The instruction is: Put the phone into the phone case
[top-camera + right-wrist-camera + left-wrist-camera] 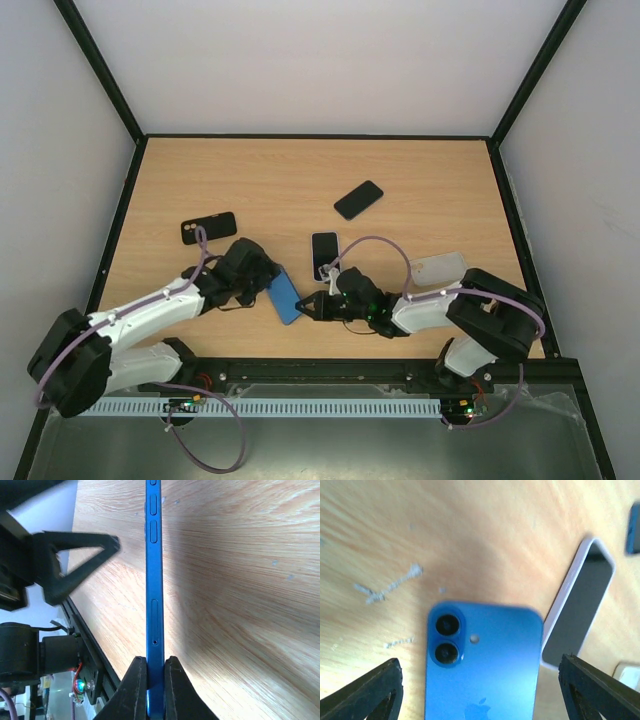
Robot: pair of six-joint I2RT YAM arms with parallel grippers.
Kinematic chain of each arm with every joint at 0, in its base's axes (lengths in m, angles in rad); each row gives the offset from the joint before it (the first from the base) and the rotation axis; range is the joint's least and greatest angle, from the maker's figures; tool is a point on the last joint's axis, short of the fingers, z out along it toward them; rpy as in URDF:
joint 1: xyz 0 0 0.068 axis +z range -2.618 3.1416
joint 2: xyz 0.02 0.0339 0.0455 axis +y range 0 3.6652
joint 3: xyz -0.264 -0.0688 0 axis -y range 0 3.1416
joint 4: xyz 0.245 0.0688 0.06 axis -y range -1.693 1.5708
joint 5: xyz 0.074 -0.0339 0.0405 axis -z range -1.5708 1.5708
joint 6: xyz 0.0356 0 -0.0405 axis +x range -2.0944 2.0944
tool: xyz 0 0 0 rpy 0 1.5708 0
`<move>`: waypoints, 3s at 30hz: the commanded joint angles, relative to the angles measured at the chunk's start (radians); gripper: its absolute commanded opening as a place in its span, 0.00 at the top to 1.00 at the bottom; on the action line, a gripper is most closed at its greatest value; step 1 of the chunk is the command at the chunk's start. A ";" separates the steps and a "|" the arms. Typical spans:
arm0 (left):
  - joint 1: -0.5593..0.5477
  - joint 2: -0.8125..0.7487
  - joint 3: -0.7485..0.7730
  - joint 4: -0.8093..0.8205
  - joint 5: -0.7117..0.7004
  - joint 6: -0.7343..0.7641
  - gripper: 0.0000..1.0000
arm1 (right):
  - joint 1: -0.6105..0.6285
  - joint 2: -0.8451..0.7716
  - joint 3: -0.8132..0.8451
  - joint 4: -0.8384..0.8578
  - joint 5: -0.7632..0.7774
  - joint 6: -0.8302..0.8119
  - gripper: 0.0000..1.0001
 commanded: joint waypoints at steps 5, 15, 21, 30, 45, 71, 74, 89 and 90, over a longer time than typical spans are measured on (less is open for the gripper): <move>0.239 -0.036 0.083 -0.160 -0.130 0.003 0.20 | 0.003 -0.123 -0.026 -0.054 0.098 -0.046 0.98; 0.554 0.160 0.195 -0.168 -0.186 -0.059 0.48 | 0.003 -0.222 -0.032 -0.145 0.156 -0.073 0.98; 0.586 0.325 0.316 -0.166 -0.222 -0.125 0.49 | 0.003 -0.272 -0.035 -0.189 0.194 -0.089 0.98; 0.614 0.497 0.428 -0.186 -0.170 -0.152 0.53 | 0.003 -0.293 -0.035 -0.212 0.201 -0.098 0.98; 0.668 0.657 0.485 -0.196 -0.075 -0.177 0.59 | 0.003 -0.386 -0.052 -0.262 0.261 -0.107 0.98; 0.505 0.411 0.421 -0.277 -0.118 0.497 0.98 | 0.002 -0.684 0.041 -0.664 0.495 -0.193 0.98; 0.401 0.381 0.399 -0.310 -0.165 0.546 0.98 | 0.002 -0.708 0.057 -0.716 0.514 -0.202 0.98; 0.029 0.338 0.213 -0.204 -0.080 0.483 0.98 | 0.003 -0.702 0.111 -0.807 0.513 -0.207 0.98; 0.022 0.341 0.206 -0.186 -0.068 0.472 0.98 | 0.002 -0.691 0.115 -0.803 0.509 -0.203 0.98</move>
